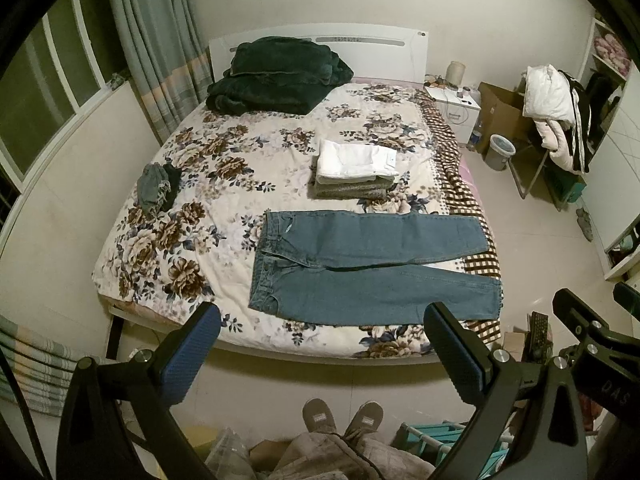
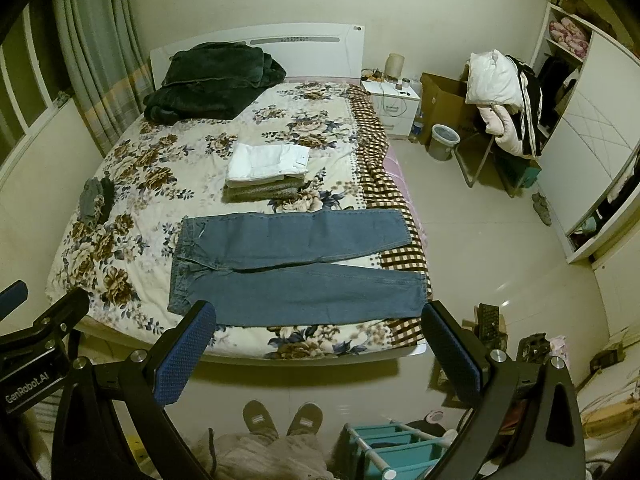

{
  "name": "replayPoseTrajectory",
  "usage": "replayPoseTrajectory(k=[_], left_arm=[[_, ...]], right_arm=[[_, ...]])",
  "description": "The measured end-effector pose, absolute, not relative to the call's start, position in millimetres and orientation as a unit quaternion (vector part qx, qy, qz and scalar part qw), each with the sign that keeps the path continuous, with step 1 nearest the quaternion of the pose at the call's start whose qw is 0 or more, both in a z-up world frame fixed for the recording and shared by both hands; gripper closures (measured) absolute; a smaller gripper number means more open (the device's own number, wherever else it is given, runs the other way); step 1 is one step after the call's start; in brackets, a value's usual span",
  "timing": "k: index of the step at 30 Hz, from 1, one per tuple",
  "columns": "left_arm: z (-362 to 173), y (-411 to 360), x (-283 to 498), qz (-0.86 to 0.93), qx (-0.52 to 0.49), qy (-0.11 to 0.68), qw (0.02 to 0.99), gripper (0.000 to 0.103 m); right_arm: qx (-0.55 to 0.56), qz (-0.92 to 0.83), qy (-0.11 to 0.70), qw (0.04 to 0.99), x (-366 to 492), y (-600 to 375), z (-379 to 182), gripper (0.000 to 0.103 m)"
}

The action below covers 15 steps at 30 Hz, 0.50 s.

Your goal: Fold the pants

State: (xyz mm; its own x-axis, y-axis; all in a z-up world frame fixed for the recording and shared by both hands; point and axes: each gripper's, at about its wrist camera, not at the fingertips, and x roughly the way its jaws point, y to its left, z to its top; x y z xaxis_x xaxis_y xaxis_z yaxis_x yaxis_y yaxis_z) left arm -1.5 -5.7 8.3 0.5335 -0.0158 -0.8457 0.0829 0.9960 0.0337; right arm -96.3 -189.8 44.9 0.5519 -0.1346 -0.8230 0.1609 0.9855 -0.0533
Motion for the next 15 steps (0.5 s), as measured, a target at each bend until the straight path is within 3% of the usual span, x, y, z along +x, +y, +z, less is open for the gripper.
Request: replayPoseTrajectory(k=[15], left_arm=[[8.7, -5.5, -2.1, -0.028, 0.033, 0.480, 0.876, 0.000]], right_arm=[[0.013, -0.084, 0.465, 0.881, -96.1, -189.8, 48.0, 0.000]])
